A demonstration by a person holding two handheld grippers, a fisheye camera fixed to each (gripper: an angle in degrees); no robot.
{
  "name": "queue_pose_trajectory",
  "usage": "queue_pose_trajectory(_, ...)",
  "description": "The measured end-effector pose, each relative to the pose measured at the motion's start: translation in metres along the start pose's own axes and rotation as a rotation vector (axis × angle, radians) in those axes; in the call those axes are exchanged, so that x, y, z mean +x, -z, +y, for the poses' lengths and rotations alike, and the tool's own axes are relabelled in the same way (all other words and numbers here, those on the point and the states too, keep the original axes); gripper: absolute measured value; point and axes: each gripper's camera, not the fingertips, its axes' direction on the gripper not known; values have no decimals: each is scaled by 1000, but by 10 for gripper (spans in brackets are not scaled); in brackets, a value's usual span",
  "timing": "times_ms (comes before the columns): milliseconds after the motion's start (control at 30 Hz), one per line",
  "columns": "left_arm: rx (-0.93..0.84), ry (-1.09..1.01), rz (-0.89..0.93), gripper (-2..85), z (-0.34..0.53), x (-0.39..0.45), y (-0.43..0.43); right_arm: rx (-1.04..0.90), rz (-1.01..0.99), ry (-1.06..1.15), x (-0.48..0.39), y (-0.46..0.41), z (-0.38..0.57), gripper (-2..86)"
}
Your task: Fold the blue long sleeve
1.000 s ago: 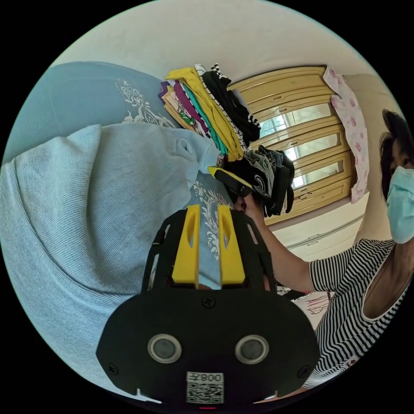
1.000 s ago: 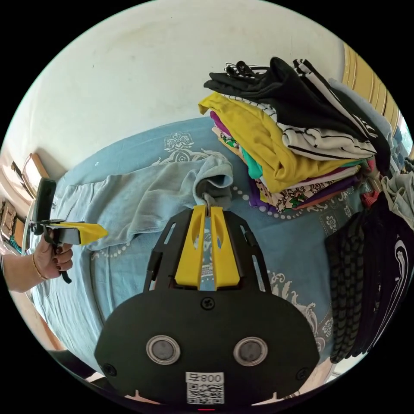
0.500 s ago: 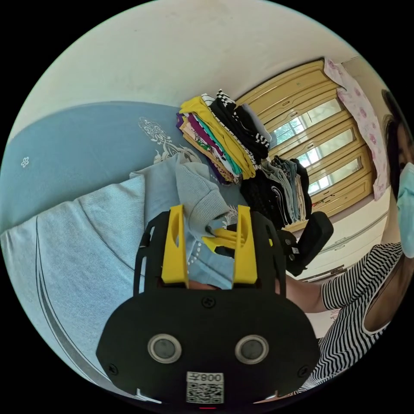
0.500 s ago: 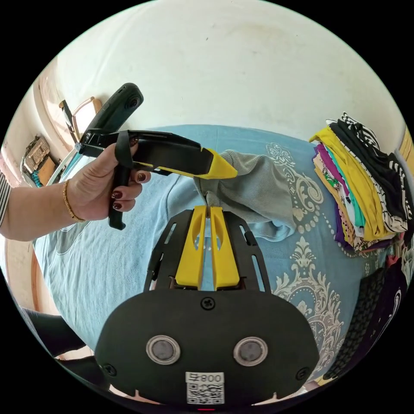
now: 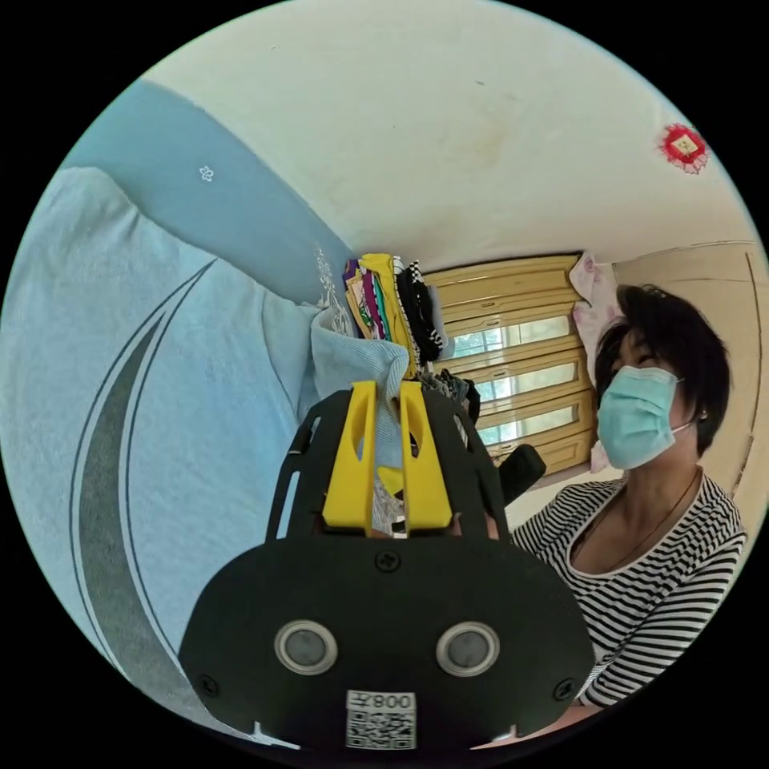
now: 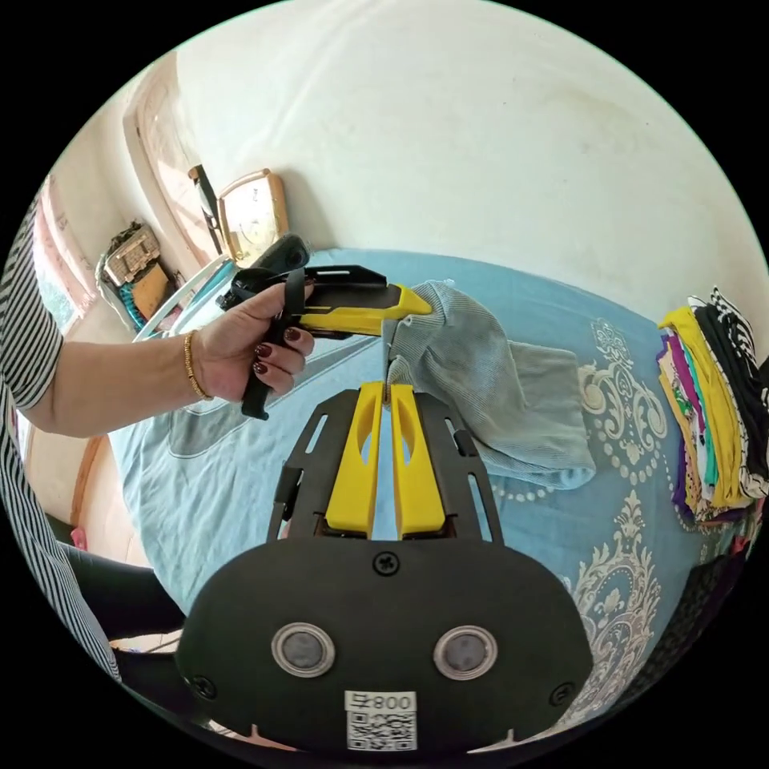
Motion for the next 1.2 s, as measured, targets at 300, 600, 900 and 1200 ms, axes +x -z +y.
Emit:
queue_pose_trajectory(300, 94, 87, -76, 51, 56, 24, 165, -13, -324, 99, -49, -48, -17, 6)
queue_pose_trajectory(600, 152, 118, -182, 47, 87, 47, 270, -48, -505, 200, -86, -97, -35, 10)
queue_pose_trajectory(900, 187, 109, -228, 45, 93, 61, 326, -57, -591, 232, -96, -133, -49, 13)
queue_pose_trajectory(1200, 162, 192, -265, 51, 106, 29, 348, -157, -605, 266, -100, -179, -45, 15)
